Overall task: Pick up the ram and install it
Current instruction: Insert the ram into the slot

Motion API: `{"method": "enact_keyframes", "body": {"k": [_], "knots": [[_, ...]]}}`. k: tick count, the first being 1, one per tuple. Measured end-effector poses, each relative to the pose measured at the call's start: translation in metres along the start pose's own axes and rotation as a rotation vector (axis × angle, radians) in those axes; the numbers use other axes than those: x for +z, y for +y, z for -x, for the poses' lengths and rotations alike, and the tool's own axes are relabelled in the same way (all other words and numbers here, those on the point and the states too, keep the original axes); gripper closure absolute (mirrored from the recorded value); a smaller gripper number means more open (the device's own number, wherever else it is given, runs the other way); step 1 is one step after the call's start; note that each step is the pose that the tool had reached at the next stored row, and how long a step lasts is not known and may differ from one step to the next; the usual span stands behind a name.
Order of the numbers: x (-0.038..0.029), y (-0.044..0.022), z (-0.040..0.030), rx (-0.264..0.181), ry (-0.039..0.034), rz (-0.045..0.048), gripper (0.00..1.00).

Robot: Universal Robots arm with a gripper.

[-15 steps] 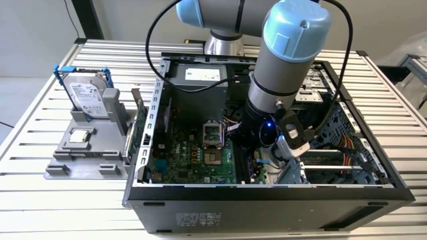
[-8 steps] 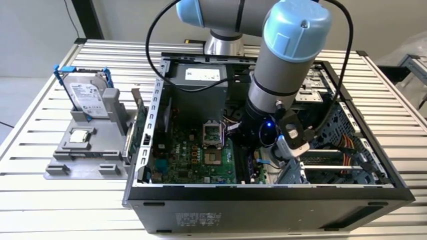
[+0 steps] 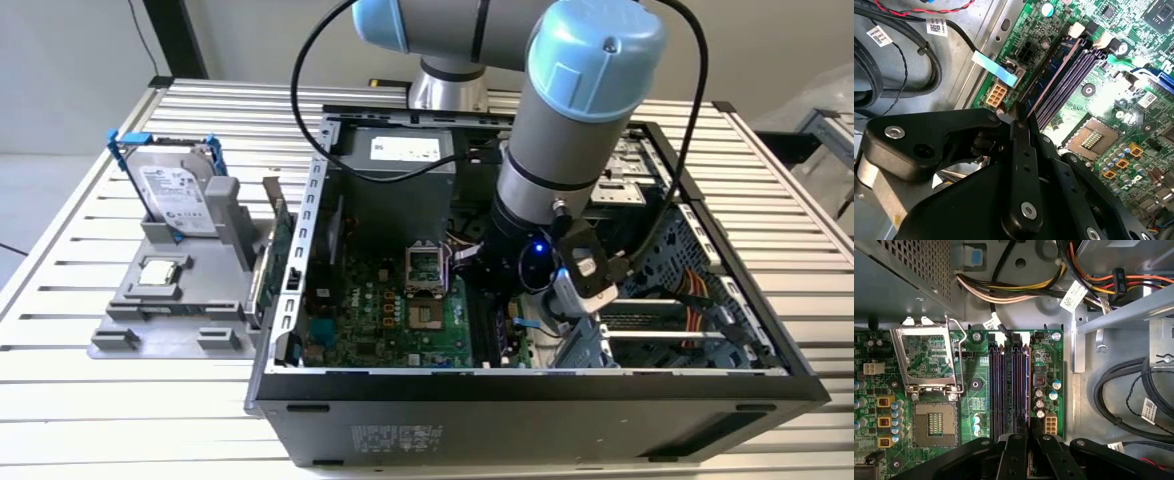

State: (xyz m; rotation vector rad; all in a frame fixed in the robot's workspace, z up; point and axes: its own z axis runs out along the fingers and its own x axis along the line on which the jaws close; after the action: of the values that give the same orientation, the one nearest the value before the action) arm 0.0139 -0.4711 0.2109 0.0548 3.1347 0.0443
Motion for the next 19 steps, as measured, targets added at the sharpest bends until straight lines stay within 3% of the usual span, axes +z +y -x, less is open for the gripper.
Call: {"method": "enact_keyframes", "body": {"k": [13,19], "knots": [[0.0000,-0.0024,-0.0011,-0.012,0.0003,0.0001,1.00],[0.0006,-0.0024,-0.0010,0.002,-0.0001,-0.0001,1.00]]}}
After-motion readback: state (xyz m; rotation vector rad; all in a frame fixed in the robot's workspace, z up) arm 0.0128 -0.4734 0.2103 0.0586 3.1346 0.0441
